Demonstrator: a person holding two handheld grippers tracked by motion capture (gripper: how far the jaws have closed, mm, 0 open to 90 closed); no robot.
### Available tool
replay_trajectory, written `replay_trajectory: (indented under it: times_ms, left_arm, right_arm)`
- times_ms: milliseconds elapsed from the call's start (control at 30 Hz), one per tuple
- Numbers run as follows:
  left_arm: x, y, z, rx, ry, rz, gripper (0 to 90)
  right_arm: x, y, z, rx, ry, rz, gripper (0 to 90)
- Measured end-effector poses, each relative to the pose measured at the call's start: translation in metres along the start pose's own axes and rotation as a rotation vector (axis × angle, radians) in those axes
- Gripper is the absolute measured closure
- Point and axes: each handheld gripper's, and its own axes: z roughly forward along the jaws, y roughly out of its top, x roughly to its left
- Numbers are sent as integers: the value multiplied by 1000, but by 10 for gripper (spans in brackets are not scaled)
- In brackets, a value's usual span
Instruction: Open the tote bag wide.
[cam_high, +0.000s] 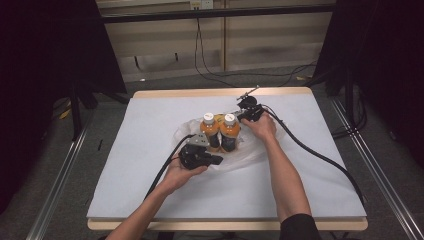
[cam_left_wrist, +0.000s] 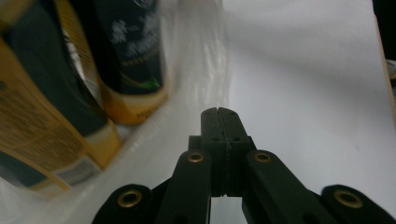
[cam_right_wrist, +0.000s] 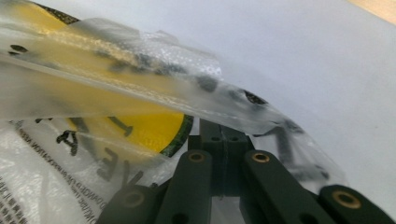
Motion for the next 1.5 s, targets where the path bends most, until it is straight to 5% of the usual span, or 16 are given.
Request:
replay_trajectory:
  times_ms: [133,167,300,433,500,600,733,933,1000,1167,1233,1267,1400,1500]
  left_arm:
    - [9,4,3,-23,26,-24,900]
    - [15,6,4,-23,75,-25,899]
    - [19,10,6,-9,125,-27,900]
    - [16,9,21,89,161,19,900]
    - [10,4,33,162,153,66,900]
    - [3,-2,37,193,145,95,900]
    - [0,-4,31,228,83,82,900]
    - [-8,-10,23,239,44,112,900]
    - [-10,-13,20,244,26,106,900]
    - [-13,-18,18,215,7,96,900]
    - [-10,-19,16,210,-9,78,900]
    - [-9,-21,16,183,-17,66,900]
    - [-8,-21,16,179,-21,60,900]
    - [-11,-17,10,126,-33,52,900]
  right_arm:
    - [4,-1,-1,5,16,-21,900]
    - [5,-1,-2,10,19,-30,900]
    - [7,-1,-2,9,28,-32,900]
    - [7,-1,-2,10,34,-28,900]
    - [6,-1,-1,8,46,-32,900]
    - [2,1,2,-8,48,-13,900]
    - [0,3,6,-26,33,24,900]
    - [0,7,9,-32,-19,51,900]
    - [-1,9,10,-29,-50,97,900]
    - [4,14,11,0,-110,80,900]
    - [5,13,10,-1,-91,82,900]
    - [8,12,9,-17,-27,55,900]
    - [15,12,7,-17,2,36,900]
    - [18,11,-5,-35,22,8,900]
